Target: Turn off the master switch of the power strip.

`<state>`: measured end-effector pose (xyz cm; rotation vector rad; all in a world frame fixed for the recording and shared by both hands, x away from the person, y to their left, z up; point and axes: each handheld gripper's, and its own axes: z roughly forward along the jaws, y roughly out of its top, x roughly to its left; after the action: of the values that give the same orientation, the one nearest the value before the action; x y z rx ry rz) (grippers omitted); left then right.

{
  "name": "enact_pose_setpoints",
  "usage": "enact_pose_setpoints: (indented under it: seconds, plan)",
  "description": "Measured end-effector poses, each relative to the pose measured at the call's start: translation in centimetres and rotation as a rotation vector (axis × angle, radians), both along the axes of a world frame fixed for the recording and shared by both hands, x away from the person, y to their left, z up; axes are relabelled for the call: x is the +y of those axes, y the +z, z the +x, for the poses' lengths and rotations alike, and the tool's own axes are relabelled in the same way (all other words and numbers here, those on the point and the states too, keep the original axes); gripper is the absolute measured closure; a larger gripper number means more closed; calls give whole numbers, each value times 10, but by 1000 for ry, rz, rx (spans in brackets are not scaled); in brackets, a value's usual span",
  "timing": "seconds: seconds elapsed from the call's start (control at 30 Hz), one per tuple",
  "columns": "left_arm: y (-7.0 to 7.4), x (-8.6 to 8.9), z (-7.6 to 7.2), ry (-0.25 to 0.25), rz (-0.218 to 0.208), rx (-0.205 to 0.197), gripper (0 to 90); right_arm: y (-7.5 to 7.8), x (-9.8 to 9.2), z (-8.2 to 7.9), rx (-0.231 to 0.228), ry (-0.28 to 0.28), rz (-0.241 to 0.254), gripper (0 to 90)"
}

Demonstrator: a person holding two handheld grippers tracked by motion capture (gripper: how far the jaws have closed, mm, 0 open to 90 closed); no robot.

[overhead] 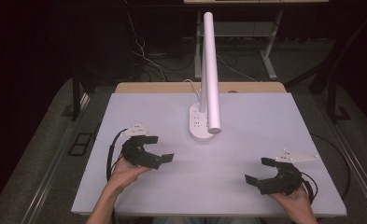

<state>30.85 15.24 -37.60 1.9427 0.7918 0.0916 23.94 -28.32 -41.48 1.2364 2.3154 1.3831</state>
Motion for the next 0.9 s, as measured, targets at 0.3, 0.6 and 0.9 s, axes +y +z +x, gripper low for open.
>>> enact_pose_setpoints:
  seconds: [0.3,0.6,0.9]
  plan:
    - [8,-5,11,-14,21,3,5,0,-2,-1,-12,-14,3,2]
    - [11,-9,24,-19,51,13,5,0,-2,-1,-7,-12,2,2]
    - [13,-15,34,-37,81,19,8,0,-4,0,-4,-21,-1,2]
